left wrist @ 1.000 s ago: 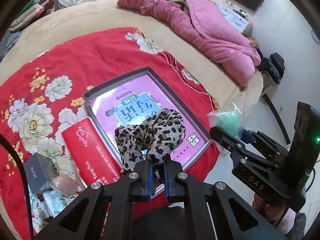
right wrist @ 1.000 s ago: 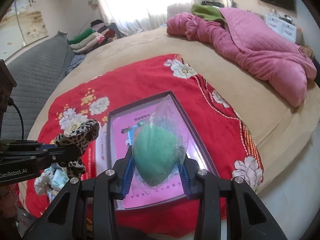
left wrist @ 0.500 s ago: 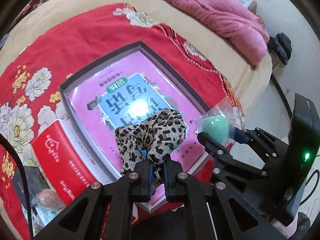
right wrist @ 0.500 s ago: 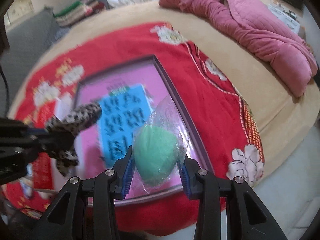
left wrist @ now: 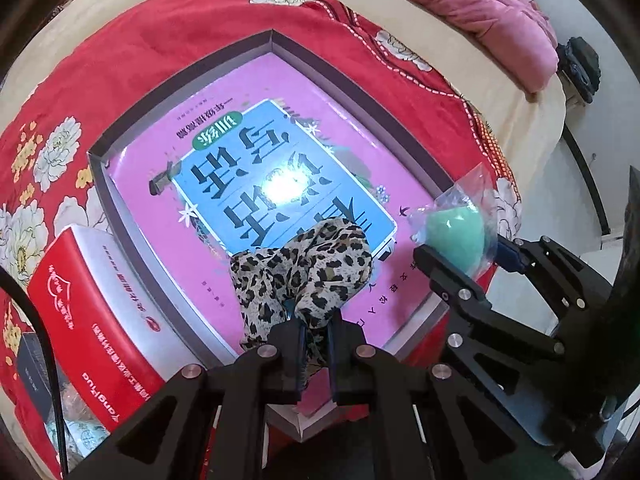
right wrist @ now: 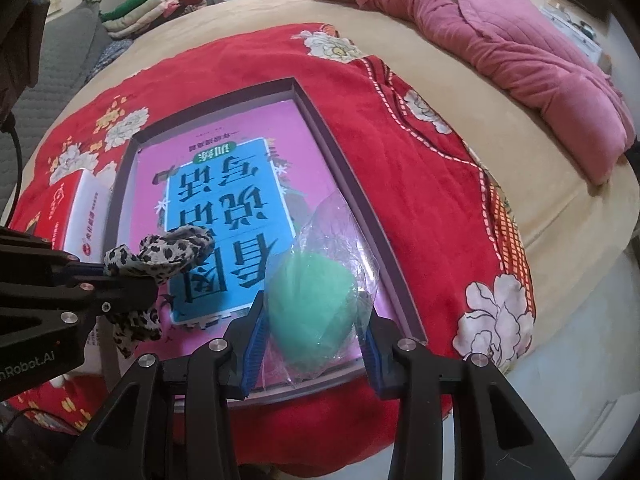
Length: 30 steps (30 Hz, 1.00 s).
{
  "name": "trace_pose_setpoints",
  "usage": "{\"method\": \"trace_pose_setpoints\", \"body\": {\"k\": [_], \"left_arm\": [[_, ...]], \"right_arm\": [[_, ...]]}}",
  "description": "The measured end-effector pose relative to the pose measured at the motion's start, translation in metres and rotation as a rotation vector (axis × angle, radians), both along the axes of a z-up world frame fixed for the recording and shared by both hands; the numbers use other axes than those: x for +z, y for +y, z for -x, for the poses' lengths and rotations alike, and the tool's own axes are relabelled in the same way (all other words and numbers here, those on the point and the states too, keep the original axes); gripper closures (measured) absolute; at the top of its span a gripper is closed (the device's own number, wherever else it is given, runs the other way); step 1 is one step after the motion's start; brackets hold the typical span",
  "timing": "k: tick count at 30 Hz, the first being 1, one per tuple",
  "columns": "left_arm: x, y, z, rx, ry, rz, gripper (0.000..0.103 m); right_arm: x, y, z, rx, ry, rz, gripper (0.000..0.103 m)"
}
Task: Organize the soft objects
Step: 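Carry the leopard cloth and green sponge over the pink book tray with both grippers, then open both grippers to drop the cloth and sponge into the tray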
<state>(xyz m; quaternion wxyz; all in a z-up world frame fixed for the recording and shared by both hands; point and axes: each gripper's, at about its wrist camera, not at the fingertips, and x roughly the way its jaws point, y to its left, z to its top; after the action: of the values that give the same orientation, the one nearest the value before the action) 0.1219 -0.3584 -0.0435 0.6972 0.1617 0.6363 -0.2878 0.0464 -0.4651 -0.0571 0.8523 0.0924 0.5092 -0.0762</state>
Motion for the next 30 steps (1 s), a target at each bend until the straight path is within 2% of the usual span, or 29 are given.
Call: {"method": "trace_pose_setpoints", "body": {"k": [6,8,12,14,17,21,23,27,30], "left_arm": [[-0.005,-0.002,-0.001,-0.008,0.004,-0.016,0.094],[-0.007,-0.003,-0.001,-0.008,0.012,-0.023,0.094],[-0.013,-0.007,0.002,-0.021,0.014,-0.043,0.094],[-0.015,-0.009,0.003,-0.022,0.013,-0.046,0.094],[-0.016,-0.010,0.004,-0.022,0.019,-0.045,0.092],[-0.018,-0.013,0.007,-0.039,0.030,-0.054,0.086],[-0.020,-0.015,0.009,-0.042,0.033,-0.052,0.083],[-0.019,-0.018,0.010,-0.045,0.004,-0.063,0.069],[-0.014,-0.018,0.012,-0.048,-0.003,-0.040,0.064]], "right_arm": [[-0.005,-0.004,0.003,-0.014,-0.005,-0.026,0.059],[-0.006,-0.004,0.005,-0.007,-0.005,-0.040,0.053],[-0.003,-0.006,0.011,-0.014,-0.019,-0.044,0.050],[-0.001,-0.007,0.014,-0.021,-0.023,-0.044,0.044],[0.003,-0.009,0.022,-0.038,-0.029,-0.043,0.043],[0.014,-0.014,0.034,-0.072,-0.058,-0.055,0.042],[0.018,-0.016,0.038,-0.082,-0.064,-0.076,0.038],[0.026,-0.019,0.043,-0.088,-0.071,-0.064,0.036],[0.033,-0.022,0.047,-0.102,-0.092,-0.074,0.036]]}}
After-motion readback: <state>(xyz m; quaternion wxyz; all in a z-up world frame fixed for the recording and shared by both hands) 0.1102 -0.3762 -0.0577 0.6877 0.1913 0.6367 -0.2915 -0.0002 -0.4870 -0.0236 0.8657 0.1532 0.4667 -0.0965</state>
